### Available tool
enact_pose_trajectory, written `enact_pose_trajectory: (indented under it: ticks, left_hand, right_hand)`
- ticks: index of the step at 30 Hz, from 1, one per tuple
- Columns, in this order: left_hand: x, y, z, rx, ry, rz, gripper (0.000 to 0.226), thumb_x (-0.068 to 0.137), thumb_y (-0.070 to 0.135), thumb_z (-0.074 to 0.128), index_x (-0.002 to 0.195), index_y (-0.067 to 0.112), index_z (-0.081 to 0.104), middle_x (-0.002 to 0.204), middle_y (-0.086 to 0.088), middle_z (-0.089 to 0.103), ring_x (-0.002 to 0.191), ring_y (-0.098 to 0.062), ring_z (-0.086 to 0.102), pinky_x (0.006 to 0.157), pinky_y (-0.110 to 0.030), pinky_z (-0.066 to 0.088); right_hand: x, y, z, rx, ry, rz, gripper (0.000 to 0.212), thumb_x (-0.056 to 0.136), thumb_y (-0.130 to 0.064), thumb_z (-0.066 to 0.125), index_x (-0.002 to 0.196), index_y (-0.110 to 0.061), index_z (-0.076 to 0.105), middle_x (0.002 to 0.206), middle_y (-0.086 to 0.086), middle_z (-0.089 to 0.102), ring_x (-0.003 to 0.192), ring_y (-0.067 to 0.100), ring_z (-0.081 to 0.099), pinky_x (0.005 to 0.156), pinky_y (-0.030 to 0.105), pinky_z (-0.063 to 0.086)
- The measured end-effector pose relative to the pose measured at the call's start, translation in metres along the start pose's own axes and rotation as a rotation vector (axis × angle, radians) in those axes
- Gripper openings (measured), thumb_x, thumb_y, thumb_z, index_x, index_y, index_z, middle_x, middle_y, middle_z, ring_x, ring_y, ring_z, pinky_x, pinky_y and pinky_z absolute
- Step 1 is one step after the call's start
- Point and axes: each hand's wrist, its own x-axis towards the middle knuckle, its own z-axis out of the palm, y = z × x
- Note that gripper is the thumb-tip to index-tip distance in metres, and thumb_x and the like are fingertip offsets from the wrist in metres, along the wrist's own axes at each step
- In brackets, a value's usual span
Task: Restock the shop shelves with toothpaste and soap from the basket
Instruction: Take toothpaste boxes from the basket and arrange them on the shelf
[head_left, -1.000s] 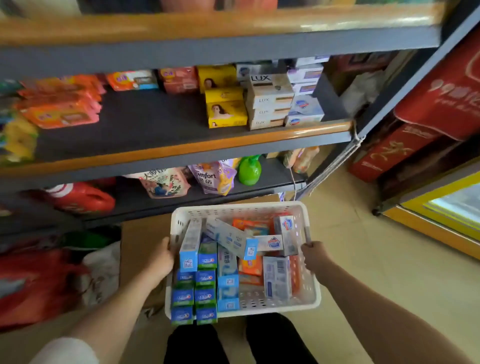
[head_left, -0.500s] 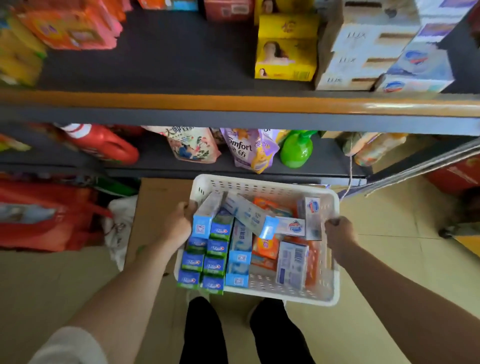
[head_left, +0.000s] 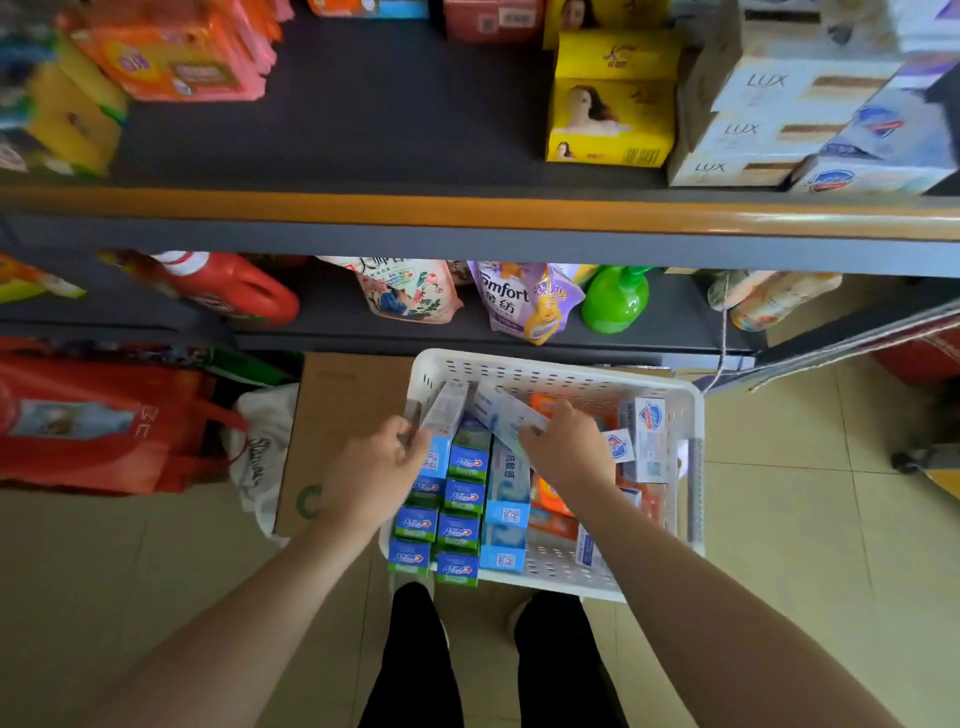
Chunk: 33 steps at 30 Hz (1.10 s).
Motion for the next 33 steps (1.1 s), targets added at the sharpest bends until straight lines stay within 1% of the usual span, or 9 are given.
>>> enact_pose_trajectory:
  ticks: [4,9,12,15,18,22,26,29,33]
  left_hand:
    - [0.012,0.008,0.014,0.132,-0.167,-0.098,0.06,0.085,0.062,0.04,0.122,0.014,0.047,0.062,0.0,0.056,0.055,-0.019,0.058,0.049,-0.027,0.042]
    - [0.023,0.027,0.01,0.077,-0.25,-0.18,0.062,0.081,0.062,0.049,0.116,0.011,0.051,0.067,0.006,0.044,0.069,-0.016,0.051,0.056,-0.028,0.042]
    - [0.021,0.03,0.004,0.079,-0.252,-0.181,0.044,0.082,0.063,0.047,0.086,0.019,0.047,0.061,0.003,0.048,0.056,-0.015,0.051,0.052,-0.029,0.041]
    - [0.008,0.026,-0.015,-0.065,-0.188,-0.252,0.045,0.082,0.052,0.053,0.062,0.012,0.055,0.046,0.0,0.051,0.048,-0.019,0.061,0.043,-0.021,0.034]
    - [-0.016,0.022,-0.047,-0.371,-0.027,-0.392,0.041,0.066,0.052,0.055,0.061,0.011,0.062,0.051,-0.005,0.057,0.048,-0.02,0.061,0.046,-0.023,0.039]
    - [-0.066,0.01,-0.085,-0.578,0.107,-0.421,0.053,0.061,0.052,0.055,0.077,0.003,0.068,0.068,-0.015,0.067,0.067,-0.028,0.066,0.064,-0.038,0.054]
    - [-0.127,-0.016,-0.113,-0.888,0.234,-0.447,0.019,0.083,0.029,0.062,0.077,0.011,0.067,0.049,0.001,0.067,0.045,-0.011,0.063,0.053,-0.026,0.048]
    - [-0.153,-0.034,-0.128,-1.033,0.307,-0.472,0.018,0.084,0.024,0.063,0.08,0.007,0.067,0.053,-0.002,0.067,0.045,-0.013,0.061,0.057,-0.028,0.05]
    - [-0.19,-0.085,-0.155,-1.318,0.445,-0.578,0.018,0.085,0.022,0.06,0.08,0.005,0.064,0.047,-0.003,0.066,0.038,-0.016,0.059,0.038,-0.017,0.045]
  right_hand:
    - [0.007,0.017,-0.007,0.074,-0.151,0.118,0.033,0.086,-0.032,0.051,0.099,-0.003,0.061,0.068,0.002,0.049,0.061,0.017,0.048,0.046,0.023,0.033]
    - [-0.016,0.069,-0.032,0.679,-0.397,0.341,0.031,0.087,-0.024,0.06,0.106,-0.001,0.06,0.099,0.017,0.065,0.085,0.03,0.062,0.082,0.04,0.052]
    - [-0.036,0.091,-0.037,1.011,-0.509,0.405,0.046,0.068,-0.014,0.069,0.111,-0.002,0.058,0.101,0.019,0.063,0.089,0.033,0.061,0.073,0.04,0.056]
    - [-0.047,0.092,-0.038,0.998,-0.393,0.348,0.05,0.056,-0.019,0.061,0.104,-0.005,0.055,0.096,0.018,0.06,0.082,0.031,0.057,0.068,0.037,0.047]
    - [-0.062,0.076,-0.052,0.949,-0.33,0.212,0.04,0.058,-0.022,0.058,0.098,-0.017,0.057,0.097,0.013,0.061,0.083,0.029,0.058,0.075,0.042,0.045]
    - [-0.079,0.038,-0.077,0.952,-0.331,0.018,0.044,0.06,-0.02,0.058,0.104,-0.018,0.059,0.087,0.005,0.065,0.075,0.021,0.06,0.063,0.03,0.047]
    - [-0.094,-0.021,-0.073,0.959,-0.4,-0.101,0.019,0.075,-0.015,0.061,0.094,-0.016,0.06,0.069,-0.001,0.068,0.054,0.009,0.064,0.047,0.02,0.047]
    - [-0.098,-0.062,-0.062,0.965,-0.432,-0.123,0.019,0.085,-0.015,0.055,0.104,-0.01,0.057,0.078,0.007,0.065,0.059,0.015,0.064,0.05,0.024,0.05]
    - [-0.13,-0.128,-0.028,0.857,-0.566,-0.193,0.031,0.089,-0.017,0.053,0.116,-0.003,0.051,0.083,0.012,0.06,0.062,0.02,0.062,0.046,0.026,0.049]
